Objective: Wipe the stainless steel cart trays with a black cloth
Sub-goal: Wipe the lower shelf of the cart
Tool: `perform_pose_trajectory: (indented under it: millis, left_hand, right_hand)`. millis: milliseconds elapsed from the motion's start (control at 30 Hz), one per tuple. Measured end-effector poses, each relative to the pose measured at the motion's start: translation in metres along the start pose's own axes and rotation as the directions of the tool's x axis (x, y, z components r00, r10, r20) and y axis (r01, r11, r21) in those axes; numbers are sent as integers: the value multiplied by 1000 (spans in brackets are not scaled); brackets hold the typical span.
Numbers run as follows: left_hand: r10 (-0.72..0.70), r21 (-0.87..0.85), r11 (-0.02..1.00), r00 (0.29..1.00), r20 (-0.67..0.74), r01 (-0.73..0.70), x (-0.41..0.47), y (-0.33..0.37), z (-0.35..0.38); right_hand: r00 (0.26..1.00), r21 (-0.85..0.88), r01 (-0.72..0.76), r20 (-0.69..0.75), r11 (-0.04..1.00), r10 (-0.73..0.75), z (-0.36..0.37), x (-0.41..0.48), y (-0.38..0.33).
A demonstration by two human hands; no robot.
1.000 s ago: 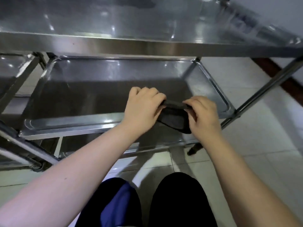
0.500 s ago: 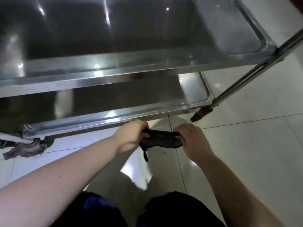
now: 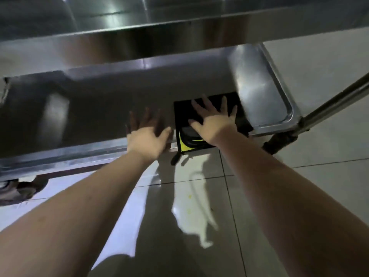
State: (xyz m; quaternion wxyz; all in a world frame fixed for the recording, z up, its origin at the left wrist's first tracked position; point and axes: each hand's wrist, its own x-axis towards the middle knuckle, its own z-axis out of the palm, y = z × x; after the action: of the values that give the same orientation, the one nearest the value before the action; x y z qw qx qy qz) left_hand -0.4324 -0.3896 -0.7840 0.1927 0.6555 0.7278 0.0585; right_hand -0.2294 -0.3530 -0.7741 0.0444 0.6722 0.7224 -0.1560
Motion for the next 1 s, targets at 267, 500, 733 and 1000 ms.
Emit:
perform_pose_trajectory:
  millis: [267,500,733,1000]
  left_hand:
    - [52,221,975,992,-116,-26,54,-17,7]
    - [92,286,957,985,-143,-48,74,-18,26]
    - [110,295,953,983,-149,-62,72,-17,25]
    - [99,259,964,983,-153,-57,74,-18,23]
  right_hand:
    - [994,-74,-6,-108,997,-2,42,-5,-2]
    - [997,-50,1,-73,999,-5,46,3,1]
    - [991,-76,28,-127,997,-38,27,74,-3]
    - [993,-29,16,-113,999,-19,11,109,-17]
